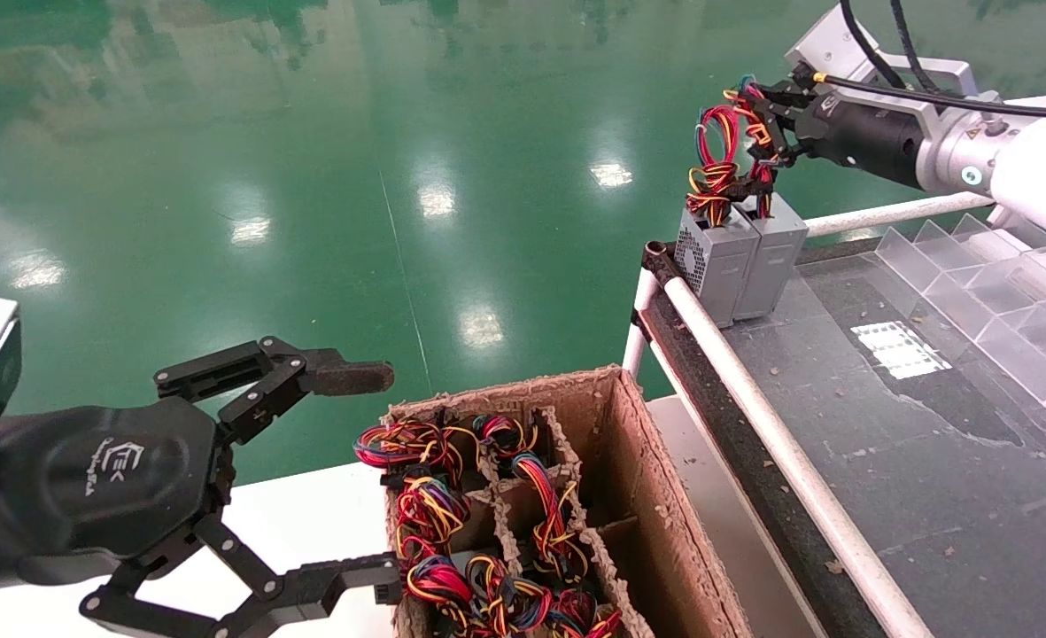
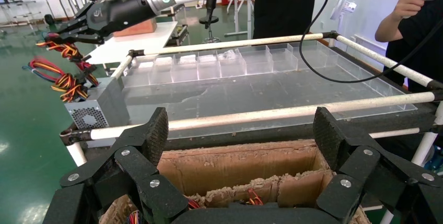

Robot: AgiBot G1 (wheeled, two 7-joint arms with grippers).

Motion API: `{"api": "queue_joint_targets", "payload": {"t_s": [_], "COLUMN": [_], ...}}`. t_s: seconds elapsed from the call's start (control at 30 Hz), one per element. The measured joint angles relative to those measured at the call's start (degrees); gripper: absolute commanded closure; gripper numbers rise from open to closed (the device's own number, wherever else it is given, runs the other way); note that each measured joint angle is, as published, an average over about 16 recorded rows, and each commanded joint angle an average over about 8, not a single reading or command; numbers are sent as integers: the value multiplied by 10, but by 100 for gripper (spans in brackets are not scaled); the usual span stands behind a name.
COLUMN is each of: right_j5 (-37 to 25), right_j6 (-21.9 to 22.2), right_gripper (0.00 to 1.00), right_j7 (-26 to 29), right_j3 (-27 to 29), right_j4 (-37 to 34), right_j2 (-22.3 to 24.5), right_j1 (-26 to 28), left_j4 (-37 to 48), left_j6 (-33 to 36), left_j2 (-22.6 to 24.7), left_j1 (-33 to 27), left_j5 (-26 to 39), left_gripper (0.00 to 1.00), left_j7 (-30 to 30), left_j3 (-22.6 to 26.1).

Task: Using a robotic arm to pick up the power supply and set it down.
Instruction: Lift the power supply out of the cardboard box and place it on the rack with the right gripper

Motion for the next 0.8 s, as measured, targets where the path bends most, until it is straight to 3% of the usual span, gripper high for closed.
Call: {"api": "queue_joint_targets", "payload": {"t_s": [0.2,0.23,0.47,0.5,0.8], "right_j5": [7,8,12,13,13], "right_j6": [13,14,17,17,12], "right_gripper": [100,94,7,0,0], "right_j7": [-19,-22,-29,-29,-25], "right_j3": [5,6,9,9,9], "right_j4": [-2,-3,-11,-13,-20], "right_j2": [-8,-9,-11,-11,-8], "right_j1": [-5,-5,-6,-6,0], "left_j4": [0,0,0,0,0], "left_j6": [0,0,0,0,0], "left_j2": [0,0,0,0,0], "left_j1": [0,0,0,0,0], "left_j5": [0,0,0,0,-1], "left_gripper": [0,0,0,0,0], "left_j7": [0,0,0,0,0], "left_j3": [0,0,0,0,1]}}
